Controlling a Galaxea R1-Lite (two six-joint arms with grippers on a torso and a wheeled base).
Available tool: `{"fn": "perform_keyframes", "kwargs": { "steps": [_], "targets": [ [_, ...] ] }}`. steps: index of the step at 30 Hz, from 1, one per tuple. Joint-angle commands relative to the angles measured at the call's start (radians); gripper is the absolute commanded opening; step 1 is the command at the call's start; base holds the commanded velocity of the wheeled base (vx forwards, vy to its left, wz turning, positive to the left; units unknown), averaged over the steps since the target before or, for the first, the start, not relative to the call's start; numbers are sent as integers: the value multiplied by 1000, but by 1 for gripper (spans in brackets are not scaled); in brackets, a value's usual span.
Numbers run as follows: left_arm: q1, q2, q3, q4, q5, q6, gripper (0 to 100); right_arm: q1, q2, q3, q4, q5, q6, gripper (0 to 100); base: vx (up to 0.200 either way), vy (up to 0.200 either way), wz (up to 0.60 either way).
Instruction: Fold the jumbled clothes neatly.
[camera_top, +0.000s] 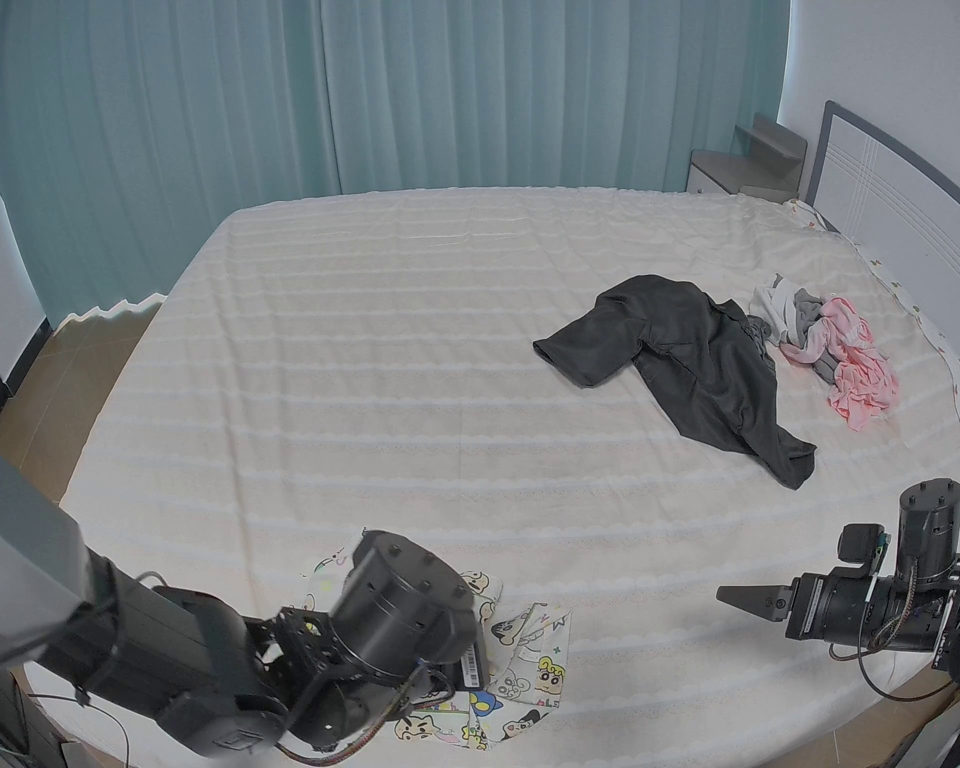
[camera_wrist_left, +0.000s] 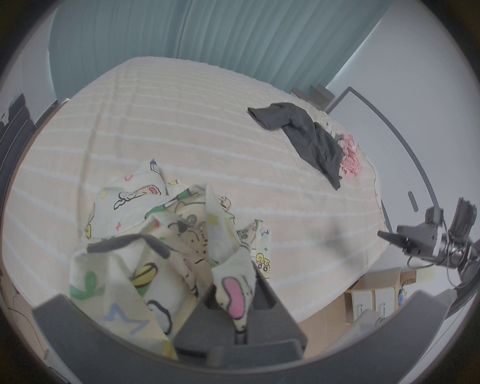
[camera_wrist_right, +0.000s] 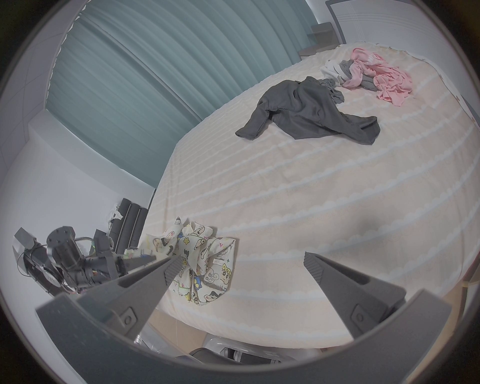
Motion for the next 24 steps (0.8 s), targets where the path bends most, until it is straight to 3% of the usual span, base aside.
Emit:
{"fn": "perform_keyframes", "kwargs": {
  "steps": [1,2,3,7,17,23,24],
  "targets": [
    [-35,93,-4,-16,4,-7,0,0,2,1,0,1,0,100,0,0,0],
    [-35,93,-4,-16,4,-7,0,0,2,1,0,1,0,100,0,0,0],
    [-35,110,-7,-36,10,-7,100,0,2,1,0,1,0,100,0,0,0],
    [-32,146,-18,-96,51,-12,100,0,2,1,0,1,0,100,0,0,0],
    [-23,80,-12,-96,51,-39,100,0,3,1,1,1,0,100,0,0,0],
    [85,-186,13,-81,17,-44,100,5,8,1,1,2,0,100,0,0,0],
    [140,-304,31,-47,-42,-45,100,6,12,-2,1,2,0,100,0,0,0]
  ]
}}
